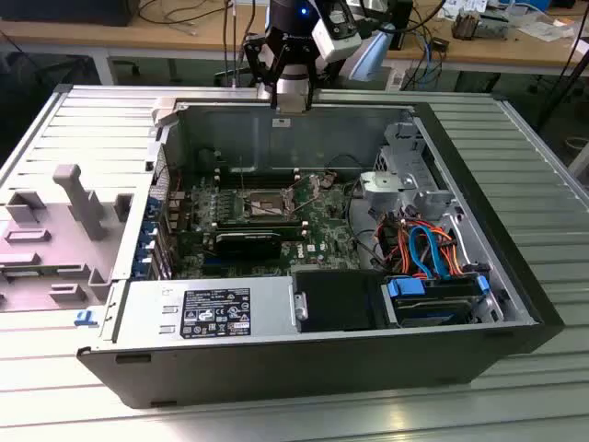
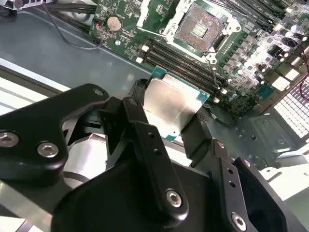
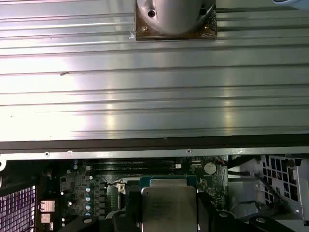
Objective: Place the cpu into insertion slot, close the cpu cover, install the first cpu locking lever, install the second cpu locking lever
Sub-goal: 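Place the cpu into insertion slot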
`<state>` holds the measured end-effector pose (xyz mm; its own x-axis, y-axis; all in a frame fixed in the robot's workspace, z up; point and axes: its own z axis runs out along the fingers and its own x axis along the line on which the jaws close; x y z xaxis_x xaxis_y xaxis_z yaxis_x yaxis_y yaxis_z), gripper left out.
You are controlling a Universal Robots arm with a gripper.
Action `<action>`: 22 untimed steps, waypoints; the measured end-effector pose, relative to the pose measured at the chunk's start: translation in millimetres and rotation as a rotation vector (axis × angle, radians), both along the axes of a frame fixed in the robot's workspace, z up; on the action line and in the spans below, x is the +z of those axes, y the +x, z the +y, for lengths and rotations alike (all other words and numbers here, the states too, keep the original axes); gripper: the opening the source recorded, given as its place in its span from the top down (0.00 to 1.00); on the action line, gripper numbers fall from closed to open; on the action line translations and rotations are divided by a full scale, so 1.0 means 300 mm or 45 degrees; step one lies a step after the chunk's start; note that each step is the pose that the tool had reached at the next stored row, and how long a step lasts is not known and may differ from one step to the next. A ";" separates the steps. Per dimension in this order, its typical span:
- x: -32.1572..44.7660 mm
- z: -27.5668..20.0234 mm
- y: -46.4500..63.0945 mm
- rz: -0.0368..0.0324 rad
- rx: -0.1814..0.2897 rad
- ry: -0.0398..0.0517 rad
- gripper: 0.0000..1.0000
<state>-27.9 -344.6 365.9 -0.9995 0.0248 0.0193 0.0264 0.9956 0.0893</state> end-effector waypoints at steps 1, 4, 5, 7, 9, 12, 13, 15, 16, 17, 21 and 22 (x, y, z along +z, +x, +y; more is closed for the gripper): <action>0.000 0.000 0.000 0.0001 0.000 0.000 0.45; -0.003 0.000 0.000 0.0001 0.000 0.000 0.45; -0.003 0.000 0.000 0.0000 0.000 0.000 0.45; -0.003 0.000 0.000 0.0000 0.000 0.000 0.45; -0.027 -0.002 -0.002 0.0000 0.000 0.000 0.45; -0.028 -0.002 -0.002 -0.0001 0.000 0.000 0.45; -0.028 -0.002 -0.002 0.0000 0.000 0.000 0.45; -0.029 -0.002 -0.002 0.0000 0.000 0.000 0.45; -0.030 -0.002 -0.002 0.0001 0.000 0.000 0.45; -0.031 -0.002 -0.002 0.0000 0.000 0.000 0.45; -0.033 -0.002 -0.002 0.0001 0.000 0.000 0.45; -0.034 -0.002 -0.002 0.0000 0.000 0.000 0.45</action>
